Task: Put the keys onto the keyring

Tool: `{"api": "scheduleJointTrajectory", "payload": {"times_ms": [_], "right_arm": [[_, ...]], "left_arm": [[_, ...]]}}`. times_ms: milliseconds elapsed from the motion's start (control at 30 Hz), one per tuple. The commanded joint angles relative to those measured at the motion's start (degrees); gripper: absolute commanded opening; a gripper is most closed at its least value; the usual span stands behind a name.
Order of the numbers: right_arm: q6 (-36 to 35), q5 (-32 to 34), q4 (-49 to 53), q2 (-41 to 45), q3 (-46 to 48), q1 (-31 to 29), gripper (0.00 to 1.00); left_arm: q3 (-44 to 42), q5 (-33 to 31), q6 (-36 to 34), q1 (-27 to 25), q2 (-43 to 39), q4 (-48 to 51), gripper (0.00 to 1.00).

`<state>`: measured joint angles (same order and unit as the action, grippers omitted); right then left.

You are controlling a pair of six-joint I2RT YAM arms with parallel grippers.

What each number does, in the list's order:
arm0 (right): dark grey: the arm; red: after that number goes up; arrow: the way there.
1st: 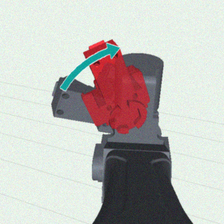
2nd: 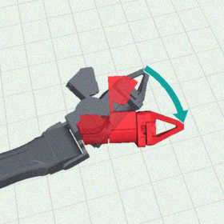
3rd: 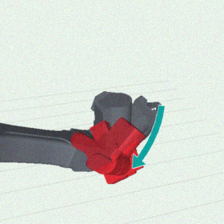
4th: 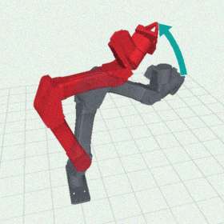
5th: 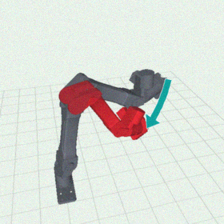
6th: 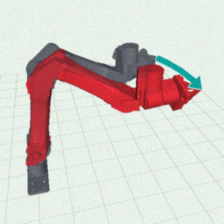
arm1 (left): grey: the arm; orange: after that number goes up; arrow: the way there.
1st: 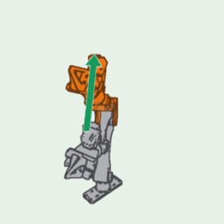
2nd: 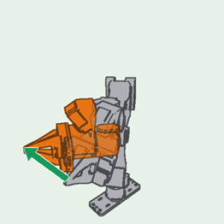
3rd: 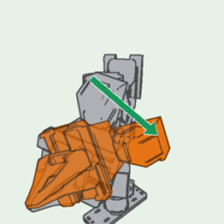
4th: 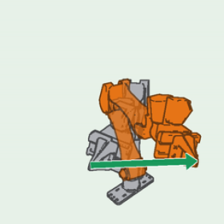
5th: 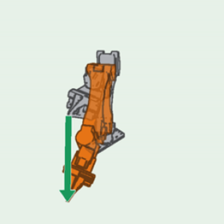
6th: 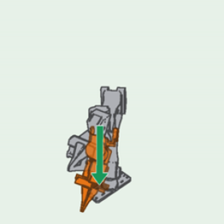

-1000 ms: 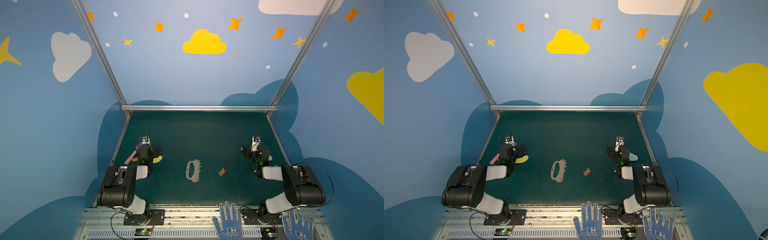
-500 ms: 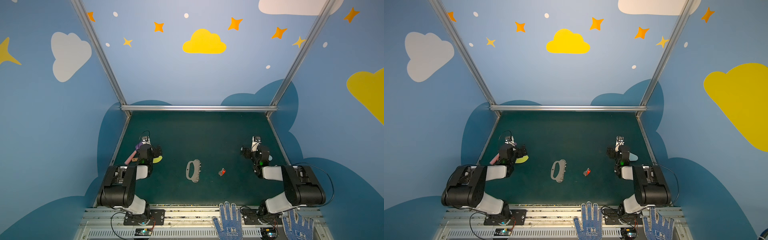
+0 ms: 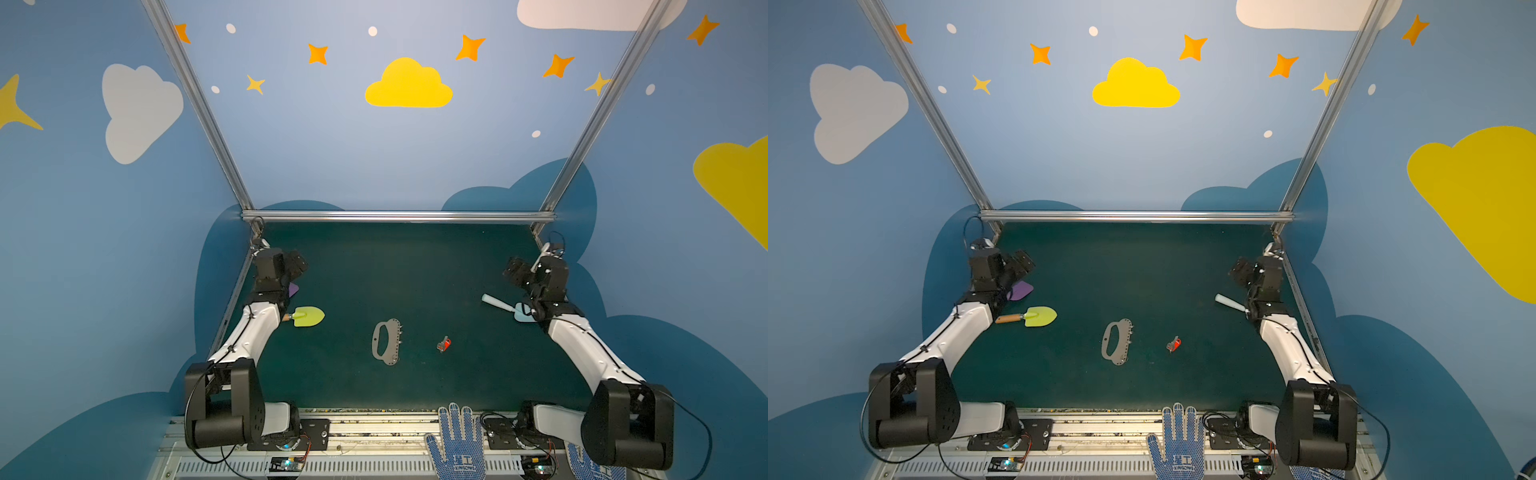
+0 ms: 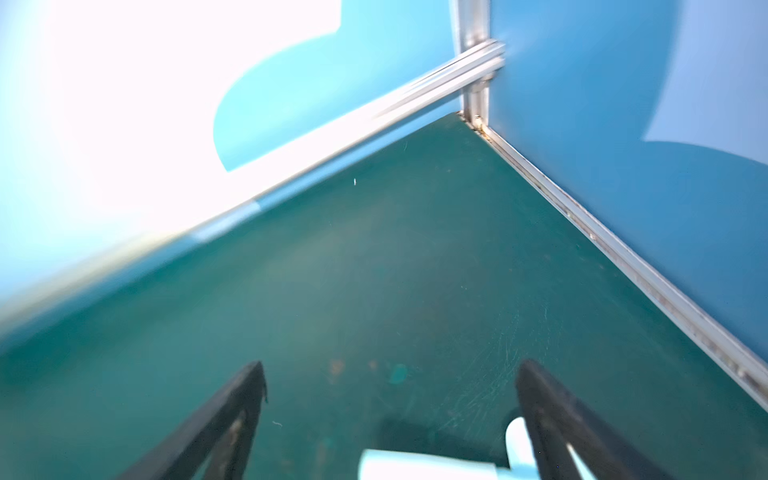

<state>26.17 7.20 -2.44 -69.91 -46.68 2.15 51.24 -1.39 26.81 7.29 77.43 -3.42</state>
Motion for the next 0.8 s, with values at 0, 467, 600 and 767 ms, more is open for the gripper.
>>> {"api": "scheduleJointTrajectory", "payload": {"times_ms": [0,467,600,767], "right_arm": [[6.75,-13.99,17.92,0.72,-1.04,1.55,0.88],[4.42,-29.94,30.60,0.34,3.99,-13.98,0.37],[4.78,-29.24,29.54,-3.11,4.93,-20.77,0.41],[6.39,-30.54,26.18,-9.54,4.41,-25.66,0.32]], "left_arm": [[0.94,18.90,9.74,0.84,1.08,12.66,0.95],[-2.42,25.45,15.58,-27.01,3.72,19.66,0.48],[-2.02,23.71,16.47,-34.09,6.19,19.76,0.48],[0.33,22.55,17.55,-40.48,11.08,19.14,0.49]]}}
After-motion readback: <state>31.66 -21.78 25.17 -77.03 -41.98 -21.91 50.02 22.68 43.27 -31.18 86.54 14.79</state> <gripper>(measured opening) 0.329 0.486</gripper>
